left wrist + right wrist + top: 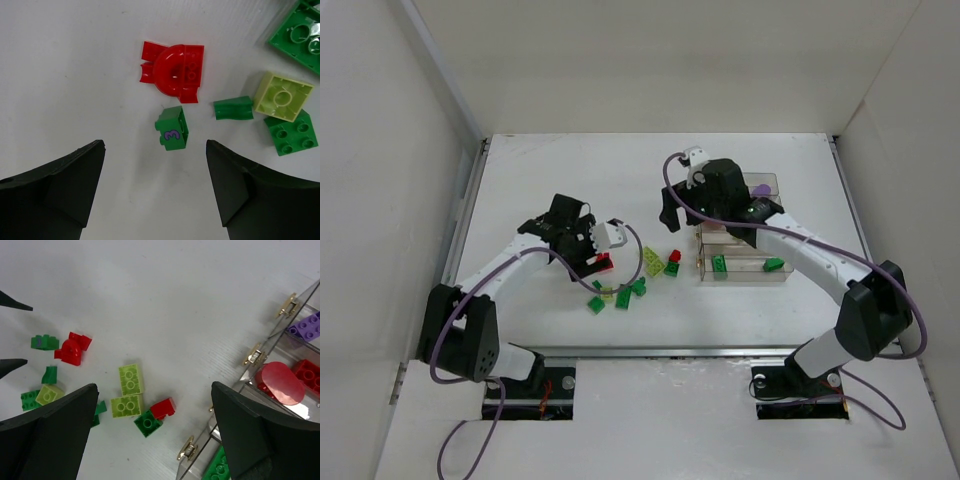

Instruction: Sort the legos into containers by color

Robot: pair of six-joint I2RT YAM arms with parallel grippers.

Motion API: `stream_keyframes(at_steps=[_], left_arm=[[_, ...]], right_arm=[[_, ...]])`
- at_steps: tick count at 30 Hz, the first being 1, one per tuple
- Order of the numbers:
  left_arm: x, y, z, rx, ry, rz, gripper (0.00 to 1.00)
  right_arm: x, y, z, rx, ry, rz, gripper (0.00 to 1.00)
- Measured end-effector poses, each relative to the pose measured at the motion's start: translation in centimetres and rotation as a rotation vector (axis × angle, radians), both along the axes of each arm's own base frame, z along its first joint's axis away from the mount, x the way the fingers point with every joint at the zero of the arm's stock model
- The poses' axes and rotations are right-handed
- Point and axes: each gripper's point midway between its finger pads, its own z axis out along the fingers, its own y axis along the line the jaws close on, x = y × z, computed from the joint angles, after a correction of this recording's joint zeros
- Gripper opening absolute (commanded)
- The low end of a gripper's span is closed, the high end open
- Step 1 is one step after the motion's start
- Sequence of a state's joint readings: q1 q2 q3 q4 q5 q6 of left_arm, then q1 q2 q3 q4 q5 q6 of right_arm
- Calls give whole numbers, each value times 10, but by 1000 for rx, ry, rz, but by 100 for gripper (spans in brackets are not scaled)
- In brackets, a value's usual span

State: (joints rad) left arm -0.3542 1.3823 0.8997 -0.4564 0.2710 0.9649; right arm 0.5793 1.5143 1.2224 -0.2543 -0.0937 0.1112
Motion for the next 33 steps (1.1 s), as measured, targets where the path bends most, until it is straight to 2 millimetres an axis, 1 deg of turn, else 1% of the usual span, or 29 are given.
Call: stream_keyframes(at_steps=[1,4,6,7,9,14,15,16,18,19,22,23,27,30,31,33], left_arm=[[-3,2,-1,1,12,11,79],[-10,3,-4,-2,34,47,72],[-12,5,-9,2,41,75,64],[-13,7,-13,10,47,89,55],[-13,10,-21,26,61,112,49],[-12,14,-40,60,91,142,38],[-11,14,-40,62,89,146,31],[-9,14,-40,59,85,149,28],[-7,13,-39,53,75,151,28],[-5,12,-39,48,70,153,26],[-3,10,-38,37,63,159,11],[-2,10,-38,33,60,162,0],[-2,7,-37,17,64,172,0],[-4,6,-34,3,84,179,0],[-3,5,-29,-11,90,177,0],[4,0,-11,-58,74,175,0]], right_arm=[[-2,3,0,-2,-2,10,100],[-5,8,-2,-14,-4,32,100],[-3,9,-5,-23,-2,36,100],[-3,10,-6,-29,-1,39,100],[-2,10,-7,-34,-1,42,100],[-1,9,-5,-45,-9,42,100],[-1,8,-5,-48,-10,40,100],[-1,8,-6,-51,-9,39,100],[-1,7,-6,-56,-9,39,100],[-1,7,-7,-57,-9,39,100],[-1,6,-7,-60,-11,38,100],[-1,6,-7,-61,-11,38,100],[0,5,-6,-69,-15,36,100],[-2,2,-2,-79,-32,42,100],[-3,0,2,-82,-43,45,100],[-6,-3,15,-82,-74,54,100]])
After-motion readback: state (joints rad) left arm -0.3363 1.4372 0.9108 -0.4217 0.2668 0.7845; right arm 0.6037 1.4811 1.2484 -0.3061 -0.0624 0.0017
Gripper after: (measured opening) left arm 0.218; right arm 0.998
